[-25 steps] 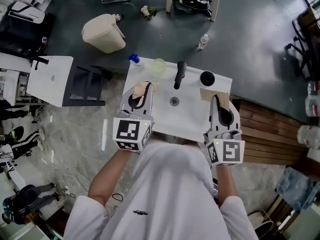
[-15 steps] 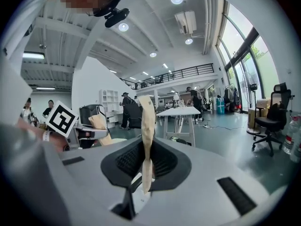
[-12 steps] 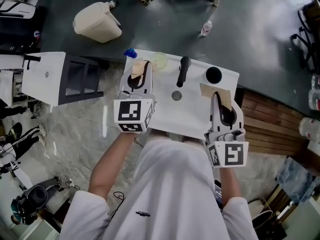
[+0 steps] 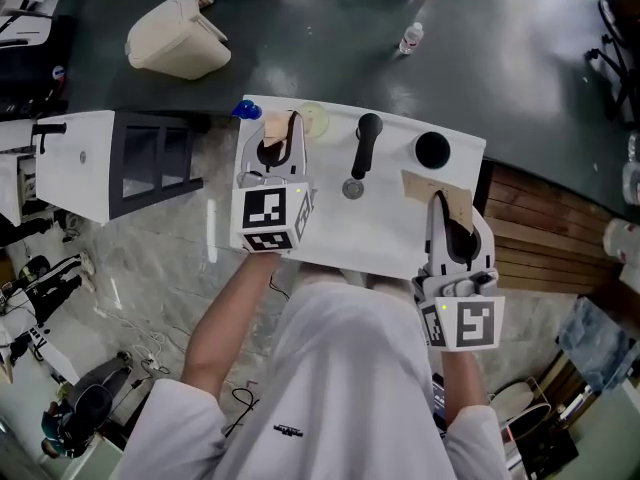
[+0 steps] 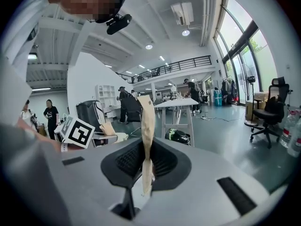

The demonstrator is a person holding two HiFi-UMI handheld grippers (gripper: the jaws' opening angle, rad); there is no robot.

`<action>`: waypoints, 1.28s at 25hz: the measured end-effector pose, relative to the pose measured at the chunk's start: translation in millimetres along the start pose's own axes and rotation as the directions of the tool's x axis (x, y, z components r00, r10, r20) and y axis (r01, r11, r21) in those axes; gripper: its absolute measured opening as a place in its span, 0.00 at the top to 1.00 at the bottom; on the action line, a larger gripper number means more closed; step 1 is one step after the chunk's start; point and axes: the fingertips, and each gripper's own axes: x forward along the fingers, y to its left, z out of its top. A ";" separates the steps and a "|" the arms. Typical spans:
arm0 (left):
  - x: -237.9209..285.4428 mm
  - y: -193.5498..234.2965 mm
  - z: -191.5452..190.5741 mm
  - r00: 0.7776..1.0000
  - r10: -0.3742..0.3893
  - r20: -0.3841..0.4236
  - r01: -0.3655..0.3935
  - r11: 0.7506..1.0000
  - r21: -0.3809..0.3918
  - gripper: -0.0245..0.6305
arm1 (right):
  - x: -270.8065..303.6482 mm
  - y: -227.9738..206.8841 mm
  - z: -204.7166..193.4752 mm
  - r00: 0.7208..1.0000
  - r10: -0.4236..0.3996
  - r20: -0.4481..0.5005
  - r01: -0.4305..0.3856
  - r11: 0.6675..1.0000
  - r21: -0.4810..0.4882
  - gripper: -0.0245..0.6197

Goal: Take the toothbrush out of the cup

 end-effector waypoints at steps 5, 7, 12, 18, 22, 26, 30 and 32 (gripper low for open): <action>15.9 1.5 -19.1 1.000 0.002 -0.025 -0.001 1.000 0.002 0.94 | 9.5 1.1 -5.5 1.000 0.006 -0.020 -0.006 1.000 -0.002 0.92; 22.4 1.3 -26.7 1.000 0.002 -0.031 -0.002 1.000 0.004 0.94 | 12.3 0.5 -8.4 1.000 0.004 -0.028 -0.004 1.000 0.003 0.92; 36.1 0.2 -43.3 0.999 -0.005 -0.051 0.006 1.000 0.008 0.94 | 19.1 2.1 -17.4 0.999 0.002 -0.048 -0.001 1.000 0.021 0.92; 43.3 -0.2 -59.0 0.997 -0.008 -0.075 0.010 1.000 0.019 0.94 | 20.0 2.1 -24.7 0.998 -0.005 -0.062 0.007 1.000 0.029 0.92; 45.5 -2.4 -65.3 0.996 -0.009 -0.091 0.014 0.999 0.051 0.94 | 18.9 2.3 -27.9 0.998 -0.008 -0.066 0.010 0.999 0.036 0.92; 45.5 -1.9 -73.5 0.995 -0.006 -0.101 0.013 0.998 0.068 0.94 | 16.7 6.0 -33.9 0.998 -0.007 -0.069 0.010 0.999 0.038 0.92; 44.0 -5.4 -76.3 0.994 -0.022 -0.111 0.029 0.997 0.066 0.94 | 12.4 6.0 -34.6 0.998 -0.010 -0.067 0.013 0.999 0.037 0.92; 41.8 -6.6 -75.5 0.993 -0.025 -0.111 0.033 0.997 0.065 0.89 | 9.9 5.8 -33.3 0.998 -0.012 -0.064 0.015 0.999 0.035 0.92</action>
